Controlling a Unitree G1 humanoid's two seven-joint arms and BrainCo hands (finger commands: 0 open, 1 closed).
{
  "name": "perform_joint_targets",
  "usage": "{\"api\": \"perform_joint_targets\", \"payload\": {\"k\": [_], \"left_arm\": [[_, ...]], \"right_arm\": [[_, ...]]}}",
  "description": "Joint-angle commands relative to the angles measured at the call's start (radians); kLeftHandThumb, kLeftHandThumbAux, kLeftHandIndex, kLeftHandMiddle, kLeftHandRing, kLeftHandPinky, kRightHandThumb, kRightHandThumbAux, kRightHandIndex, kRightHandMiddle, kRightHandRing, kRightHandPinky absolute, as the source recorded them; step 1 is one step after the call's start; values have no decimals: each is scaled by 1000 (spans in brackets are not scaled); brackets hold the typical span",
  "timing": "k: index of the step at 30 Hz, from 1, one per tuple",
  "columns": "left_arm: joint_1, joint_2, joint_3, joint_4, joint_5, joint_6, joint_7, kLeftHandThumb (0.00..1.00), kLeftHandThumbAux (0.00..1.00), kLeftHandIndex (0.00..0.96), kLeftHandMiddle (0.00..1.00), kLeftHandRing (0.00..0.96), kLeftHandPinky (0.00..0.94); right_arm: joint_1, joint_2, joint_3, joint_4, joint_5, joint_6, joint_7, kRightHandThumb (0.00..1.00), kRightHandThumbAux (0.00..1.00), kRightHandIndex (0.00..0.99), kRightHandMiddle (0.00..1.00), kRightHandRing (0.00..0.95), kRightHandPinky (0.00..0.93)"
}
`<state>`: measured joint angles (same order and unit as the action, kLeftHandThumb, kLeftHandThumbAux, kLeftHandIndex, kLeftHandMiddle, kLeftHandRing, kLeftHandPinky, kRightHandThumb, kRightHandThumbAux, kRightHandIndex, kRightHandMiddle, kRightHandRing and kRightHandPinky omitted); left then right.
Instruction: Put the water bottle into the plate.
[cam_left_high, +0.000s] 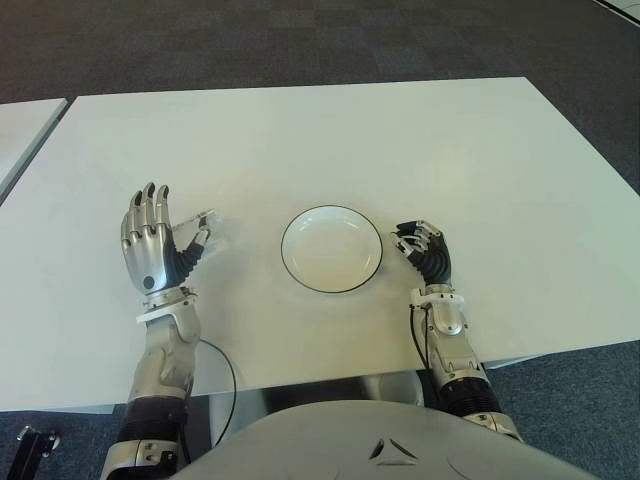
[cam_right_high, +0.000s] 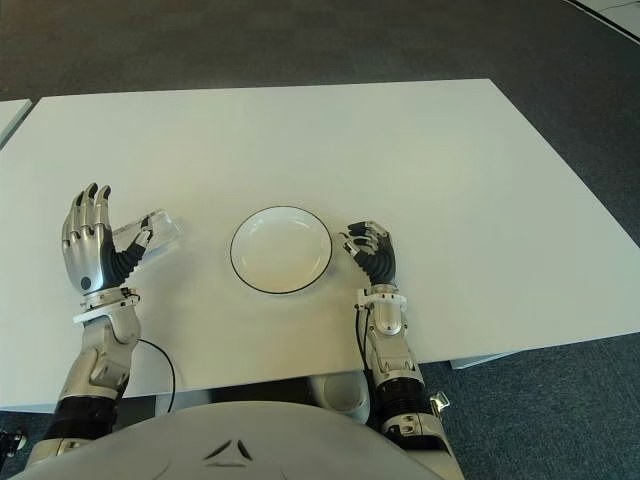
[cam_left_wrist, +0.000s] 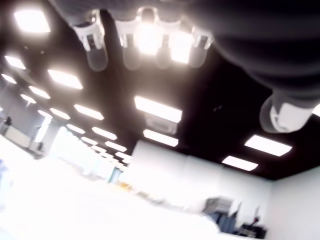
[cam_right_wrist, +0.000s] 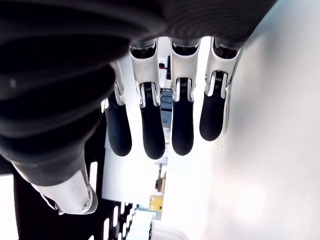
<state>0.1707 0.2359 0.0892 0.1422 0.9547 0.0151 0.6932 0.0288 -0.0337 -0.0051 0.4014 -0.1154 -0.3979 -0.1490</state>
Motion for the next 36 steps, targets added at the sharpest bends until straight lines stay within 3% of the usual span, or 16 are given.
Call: {"api": "perform_joint_targets", "payload": {"k": [1,6,12,21,36], "left_arm": [[-19,12,-39,-9,41,168,-115,591,249,0,0,0,0],[-80,42,-80,53,49,295,-210,575,197,0,0,0,0],[-161,87,-114,197,9,341,-251,560,153,0,0,0,0],[-218,115,-168,292,-27,417,-297,565,135,0,0,0,0],[-342,122,-260,595,-130,354,-296,567,148,0,0,0,0]], "right_arm": [[13,6,-1,21,0,12,-1,709,734,422,420,380,393],[8,6,0,31,3,7,3,709,734,423,419,377,384],[5,6,-2,38,3,4,2,708,734,424,421,377,384],[5,7,-9,40,15,-8,9,708,734,425,427,385,395],[8,14,-21,46,22,-38,16,708,734,425,426,389,399]]}}
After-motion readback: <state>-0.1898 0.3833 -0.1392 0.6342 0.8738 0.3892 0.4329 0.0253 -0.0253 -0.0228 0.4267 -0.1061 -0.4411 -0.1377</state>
